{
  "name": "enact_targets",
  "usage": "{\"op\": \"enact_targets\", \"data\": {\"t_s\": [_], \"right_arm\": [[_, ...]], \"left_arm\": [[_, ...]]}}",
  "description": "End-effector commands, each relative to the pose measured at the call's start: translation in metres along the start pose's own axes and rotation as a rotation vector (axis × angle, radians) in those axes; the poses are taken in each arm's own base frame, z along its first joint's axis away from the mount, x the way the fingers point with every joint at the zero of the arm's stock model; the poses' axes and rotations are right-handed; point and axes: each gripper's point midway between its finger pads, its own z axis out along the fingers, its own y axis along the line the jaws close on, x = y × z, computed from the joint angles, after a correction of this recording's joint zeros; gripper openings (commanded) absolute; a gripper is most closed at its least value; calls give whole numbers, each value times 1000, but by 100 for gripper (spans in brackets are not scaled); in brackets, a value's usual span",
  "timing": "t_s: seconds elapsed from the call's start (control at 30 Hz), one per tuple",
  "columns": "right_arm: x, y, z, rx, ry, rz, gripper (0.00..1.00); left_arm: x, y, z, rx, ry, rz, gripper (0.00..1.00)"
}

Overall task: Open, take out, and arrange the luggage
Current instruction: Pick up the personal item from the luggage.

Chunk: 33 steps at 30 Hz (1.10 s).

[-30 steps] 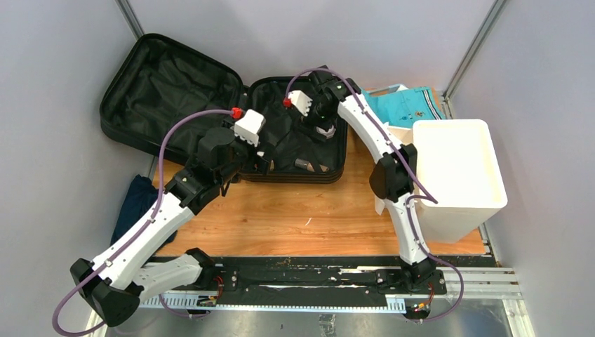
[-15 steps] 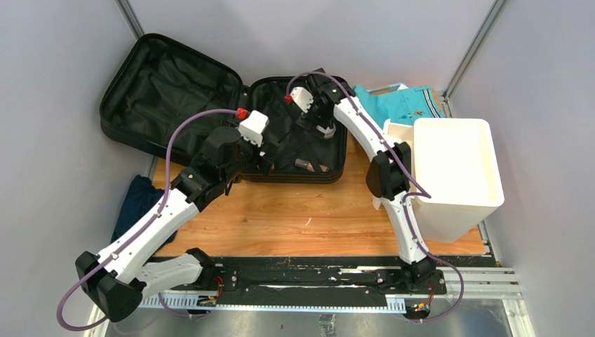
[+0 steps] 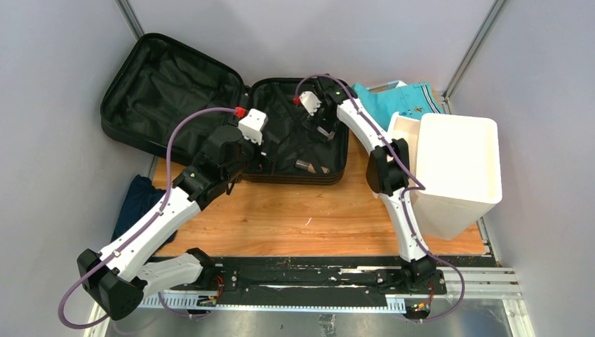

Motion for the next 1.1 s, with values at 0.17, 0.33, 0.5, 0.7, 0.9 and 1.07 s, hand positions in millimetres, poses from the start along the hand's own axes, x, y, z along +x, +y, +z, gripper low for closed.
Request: {"op": "enact_targets", "data": {"t_s": [0.17, 0.33, 0.5, 0.7, 0.9, 1.07], "right_arm": [[34, 24, 33, -181, 42, 90, 77], [26, 26, 17, -214, -13, 85, 31], [5, 11, -17, -165, -100, 50, 17], [-18, -1, -79, -146, -252, 5, 9], [-29, 24, -155, -244, -445, -109, 5], [-18, 37, -224, -309, -617, -181, 1]], "left_arm": [[-6, -9, 3, 37, -13, -97, 100], [-5, -12, 0, 46, -12, -129, 100], [-14, -13, -2, 55, -43, -135, 100], [-25, -18, 2, 81, -73, -134, 100], [-33, -24, 6, 117, -102, -135, 100], [-40, -30, 9, 149, -125, -127, 100]]}}
